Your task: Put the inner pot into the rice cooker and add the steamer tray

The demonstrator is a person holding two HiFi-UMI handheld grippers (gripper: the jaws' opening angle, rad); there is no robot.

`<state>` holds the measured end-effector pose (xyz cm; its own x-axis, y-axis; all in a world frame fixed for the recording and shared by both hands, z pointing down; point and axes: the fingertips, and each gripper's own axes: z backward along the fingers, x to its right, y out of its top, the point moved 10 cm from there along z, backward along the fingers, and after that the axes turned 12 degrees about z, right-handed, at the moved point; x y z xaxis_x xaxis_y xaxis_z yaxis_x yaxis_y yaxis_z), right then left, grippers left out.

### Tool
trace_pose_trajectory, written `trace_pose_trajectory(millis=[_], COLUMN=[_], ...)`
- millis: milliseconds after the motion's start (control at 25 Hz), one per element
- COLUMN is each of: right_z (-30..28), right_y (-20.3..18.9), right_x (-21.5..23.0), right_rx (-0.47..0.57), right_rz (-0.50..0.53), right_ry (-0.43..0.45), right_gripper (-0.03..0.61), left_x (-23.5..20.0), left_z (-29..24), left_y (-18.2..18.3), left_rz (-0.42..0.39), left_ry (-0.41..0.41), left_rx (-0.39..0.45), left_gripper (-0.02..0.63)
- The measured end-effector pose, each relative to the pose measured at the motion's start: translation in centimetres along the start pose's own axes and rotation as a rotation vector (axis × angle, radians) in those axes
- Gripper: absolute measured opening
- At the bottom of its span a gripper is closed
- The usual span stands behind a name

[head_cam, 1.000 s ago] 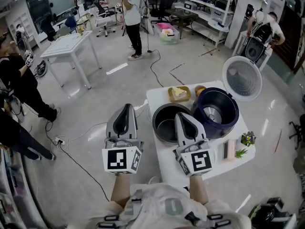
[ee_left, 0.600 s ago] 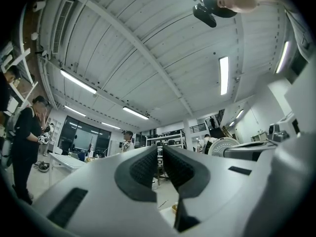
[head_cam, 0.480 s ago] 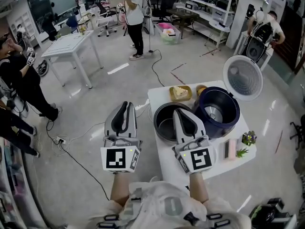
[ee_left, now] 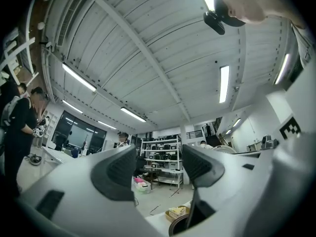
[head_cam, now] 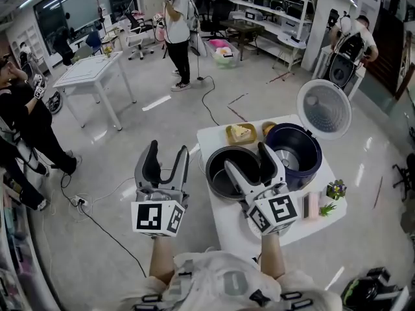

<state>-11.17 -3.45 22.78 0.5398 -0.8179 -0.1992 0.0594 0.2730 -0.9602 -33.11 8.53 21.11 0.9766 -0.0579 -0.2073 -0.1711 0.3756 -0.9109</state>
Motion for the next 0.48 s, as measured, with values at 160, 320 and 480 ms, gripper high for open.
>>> trace_pose_trajectory(millis=[160, 320, 480], right_z=[0.6, 1.0, 1.4], right_y=[-0.2, -0.1, -1.2], right_x=[0.9, 1.2, 1.6], right_rx=[-0.007, -0.019, -0.040], right_rz=[-0.009, -0.040, -0.063], right_ry=[-0.040, -0.065, -0.092], right_gripper=[0.393, 0.393, 0.393], left_x=[-0.2, -0.5, -1.5], left_z=[-0.1, -0.4, -1.1], left_y=[-0.3, 0.1, -0.6], left_rz=[0.004, 0.031, 0.053], left_ry=[-0.011, -0.022, -0.046], left_rx=[-0.017, -0.040, -0.054], left_gripper=[0.276, 0.276, 0.279])
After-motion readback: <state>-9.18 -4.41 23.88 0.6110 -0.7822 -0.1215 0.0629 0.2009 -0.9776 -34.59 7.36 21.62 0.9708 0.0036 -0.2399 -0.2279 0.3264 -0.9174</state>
